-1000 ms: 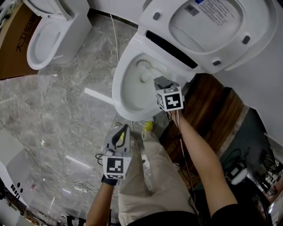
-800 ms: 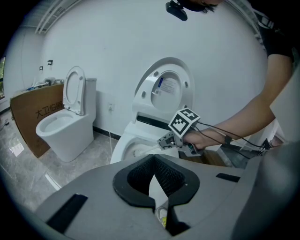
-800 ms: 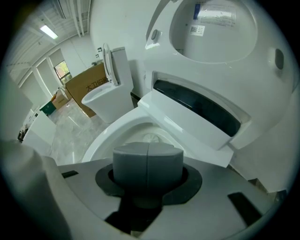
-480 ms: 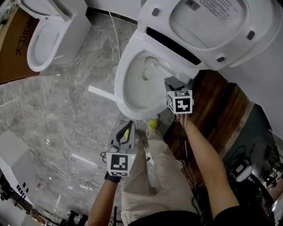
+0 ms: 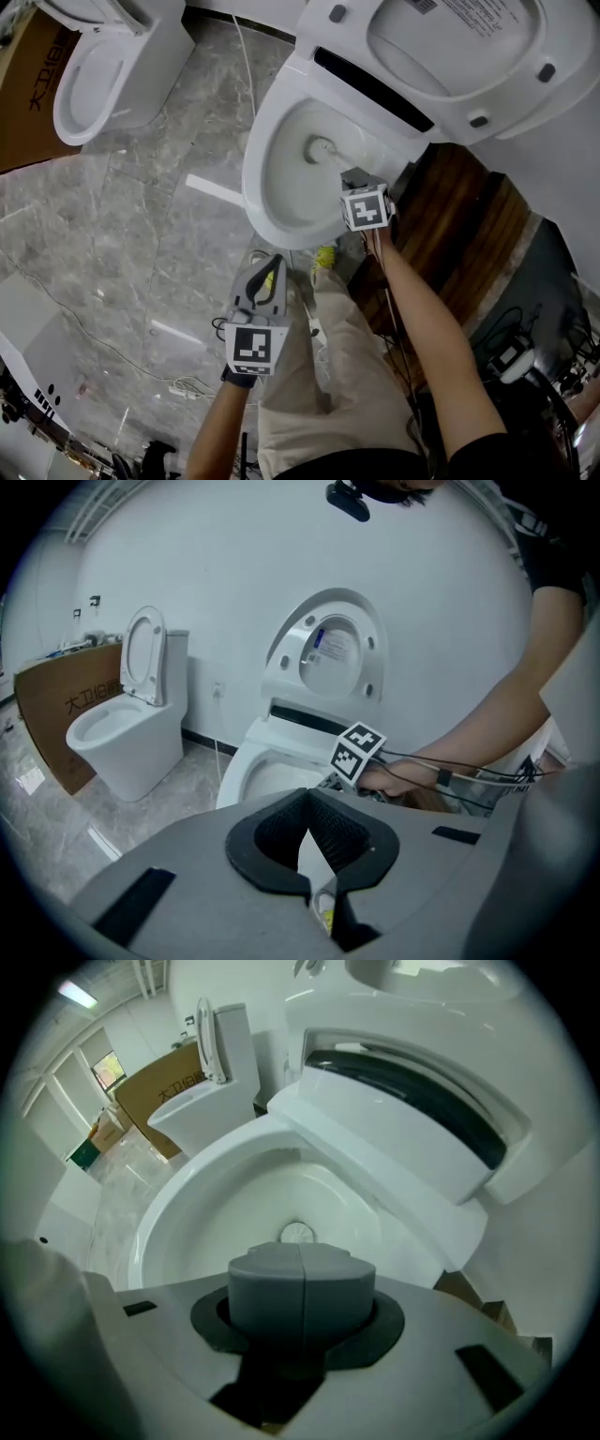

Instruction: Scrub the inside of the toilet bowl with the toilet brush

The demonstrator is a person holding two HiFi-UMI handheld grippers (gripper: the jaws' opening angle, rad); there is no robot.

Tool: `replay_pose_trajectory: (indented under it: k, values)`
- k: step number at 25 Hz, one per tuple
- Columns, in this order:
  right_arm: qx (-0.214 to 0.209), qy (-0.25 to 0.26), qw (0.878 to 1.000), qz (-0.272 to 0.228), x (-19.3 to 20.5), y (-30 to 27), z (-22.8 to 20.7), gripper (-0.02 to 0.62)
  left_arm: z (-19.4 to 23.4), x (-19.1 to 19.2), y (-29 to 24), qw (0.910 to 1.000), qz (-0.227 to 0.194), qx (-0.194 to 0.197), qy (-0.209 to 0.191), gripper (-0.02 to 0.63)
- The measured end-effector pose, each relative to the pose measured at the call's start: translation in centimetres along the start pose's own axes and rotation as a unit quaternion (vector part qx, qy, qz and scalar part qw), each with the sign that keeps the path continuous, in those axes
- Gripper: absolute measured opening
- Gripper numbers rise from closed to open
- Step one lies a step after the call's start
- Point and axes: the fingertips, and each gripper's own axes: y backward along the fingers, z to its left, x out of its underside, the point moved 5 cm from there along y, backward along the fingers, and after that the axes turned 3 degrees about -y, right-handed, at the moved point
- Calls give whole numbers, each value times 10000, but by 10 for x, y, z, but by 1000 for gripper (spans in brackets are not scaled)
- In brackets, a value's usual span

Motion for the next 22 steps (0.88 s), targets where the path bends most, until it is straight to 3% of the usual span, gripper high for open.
replay_pose_trajectory:
  k: [9,13,22]
  values:
    - [90,894,9954,327,4,-42,22,156,-1,12,10,9999,111,-113,-46,18]
    - [-157,847,9945,595,10,-22,21,160,-2,4,18,9998,-70,-190,1,18]
    - [-520,1111,9918,362,41,31,34,160,-16,2,34,9998,-101,-185,35,18]
